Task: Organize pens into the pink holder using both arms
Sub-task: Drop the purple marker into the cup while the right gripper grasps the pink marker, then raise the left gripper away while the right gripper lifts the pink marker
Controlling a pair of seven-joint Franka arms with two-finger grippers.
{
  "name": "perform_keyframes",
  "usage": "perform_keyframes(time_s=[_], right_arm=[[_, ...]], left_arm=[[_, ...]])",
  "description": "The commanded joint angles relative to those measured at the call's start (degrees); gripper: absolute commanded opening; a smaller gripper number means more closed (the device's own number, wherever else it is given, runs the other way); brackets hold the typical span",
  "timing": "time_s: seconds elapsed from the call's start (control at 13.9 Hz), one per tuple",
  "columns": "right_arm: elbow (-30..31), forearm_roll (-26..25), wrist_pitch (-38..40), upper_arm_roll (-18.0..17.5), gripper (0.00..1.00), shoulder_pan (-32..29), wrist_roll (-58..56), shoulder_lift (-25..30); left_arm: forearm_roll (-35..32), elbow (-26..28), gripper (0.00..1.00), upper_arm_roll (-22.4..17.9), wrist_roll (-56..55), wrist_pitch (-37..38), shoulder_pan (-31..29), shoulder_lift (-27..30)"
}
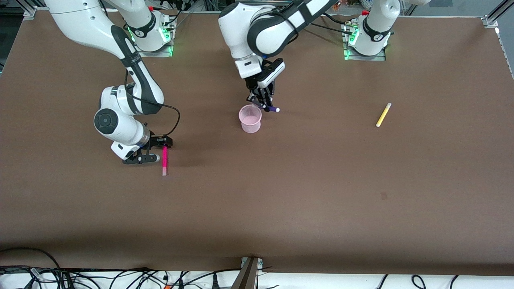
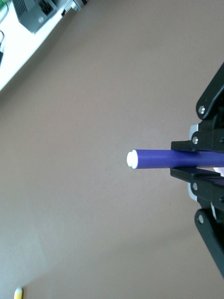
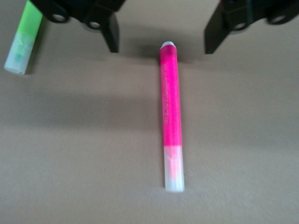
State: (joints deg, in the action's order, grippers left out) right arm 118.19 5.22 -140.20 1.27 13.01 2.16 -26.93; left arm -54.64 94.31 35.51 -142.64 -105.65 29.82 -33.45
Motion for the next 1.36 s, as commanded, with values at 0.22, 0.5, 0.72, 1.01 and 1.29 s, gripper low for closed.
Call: perform_keyframes(time_s=[0.22,0.5,0.72,1.01,1.29], right_arm=[[1.0,0.8,-4.6,-0.2,0.46,0.1,0.1,-2.1],[0.8,1.0,-4.5,-0.8,0.27,0.1,0.6,-2.5],[-0.5,1.2,-2.5,-0.8,0.00,0.1,0.9,-2.2],[-6.5,1.3,9.9,-0.9,0.00,0.1,2.1,-0.1],[-20.0,1.7,34.4,-0.8,0.00,0.0,4.4,1.8]], left_arm=[[-4.2,-6.9,0.00,-13.1,-3.7,2.2,13.1,-4.4],[-4.1,-7.8,0.00,-17.7,-4.0,2.3,17.7,-5.3],[-4.2,-7.8,0.00,-17.7,-4.0,3.8,18.9,-5.6],[-3.9,-7.9,0.63,-17.7,-3.7,3.9,18.9,-5.2],[-3.4,-8.7,0.80,-17.5,-3.1,5.2,18.5,-4.4]])
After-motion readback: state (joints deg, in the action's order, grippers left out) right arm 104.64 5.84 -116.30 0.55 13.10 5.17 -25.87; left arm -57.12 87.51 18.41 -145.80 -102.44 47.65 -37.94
